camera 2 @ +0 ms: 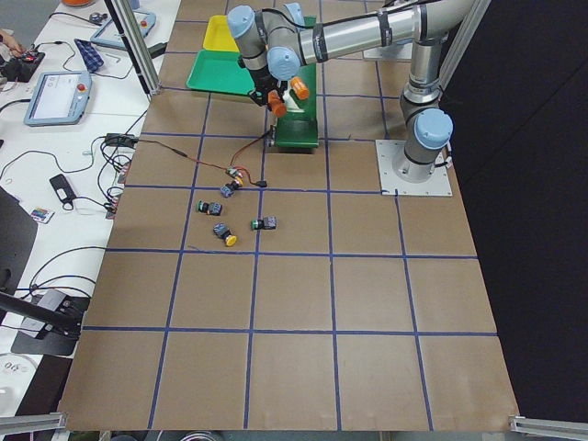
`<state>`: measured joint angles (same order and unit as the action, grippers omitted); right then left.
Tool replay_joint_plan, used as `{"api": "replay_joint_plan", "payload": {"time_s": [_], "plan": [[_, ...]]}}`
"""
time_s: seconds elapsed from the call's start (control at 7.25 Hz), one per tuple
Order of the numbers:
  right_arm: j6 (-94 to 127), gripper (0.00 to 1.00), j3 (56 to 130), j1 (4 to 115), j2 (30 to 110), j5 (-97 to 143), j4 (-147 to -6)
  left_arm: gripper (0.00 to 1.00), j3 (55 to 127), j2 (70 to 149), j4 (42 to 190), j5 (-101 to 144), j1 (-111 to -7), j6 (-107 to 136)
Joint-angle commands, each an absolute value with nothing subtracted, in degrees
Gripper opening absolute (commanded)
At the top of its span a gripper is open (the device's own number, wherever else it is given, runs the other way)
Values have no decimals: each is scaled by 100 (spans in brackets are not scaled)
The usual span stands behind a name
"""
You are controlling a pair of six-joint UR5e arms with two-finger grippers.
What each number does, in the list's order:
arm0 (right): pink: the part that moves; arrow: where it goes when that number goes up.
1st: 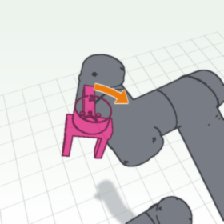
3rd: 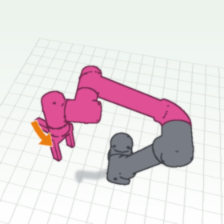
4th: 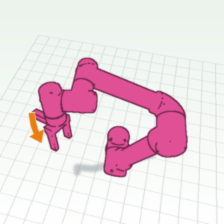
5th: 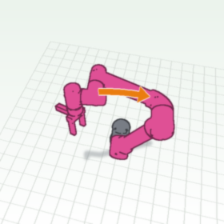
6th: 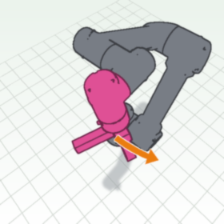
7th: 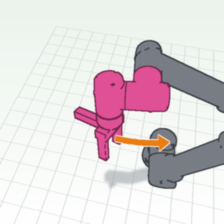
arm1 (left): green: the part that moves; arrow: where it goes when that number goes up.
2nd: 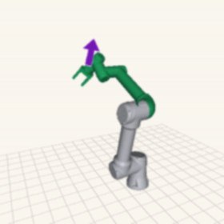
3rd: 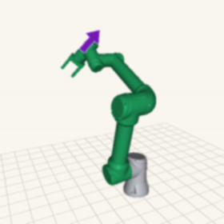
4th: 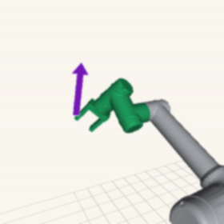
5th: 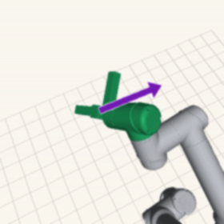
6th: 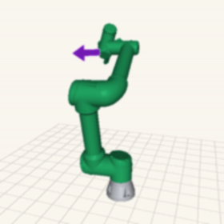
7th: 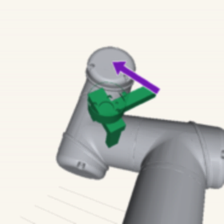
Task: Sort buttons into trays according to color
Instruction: 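Lower the second orange cylinder onto the belt and release it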
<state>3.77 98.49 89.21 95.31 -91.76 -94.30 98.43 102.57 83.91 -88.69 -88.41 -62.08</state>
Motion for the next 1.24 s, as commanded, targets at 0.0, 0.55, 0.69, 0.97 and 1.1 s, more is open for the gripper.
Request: {"api": "replay_joint_plan", "payload": {"time_s": [0.0,0.55,0.69,0.97,1.1], "plan": [[491,100,9939,8921,9642,-9219,-9439,0,10912,10029,7438,-8834,-8921,-6179],[387,100,9888,8833,9633,-9150,-9422,100,11102,9756,7392,-8719,-8843,-6108],[387,100,9888,8842,9642,-9149,-9422,100,10779,9747,7357,-8649,-8398,-6291],[395,100,9888,8850,9711,-9132,-9404,100,9674,10271,7908,-8376,-7265,-6955],[387,100,9888,8851,9695,-9141,-9404,100,8815,10892,7901,-8385,-6886,-7370]]}}
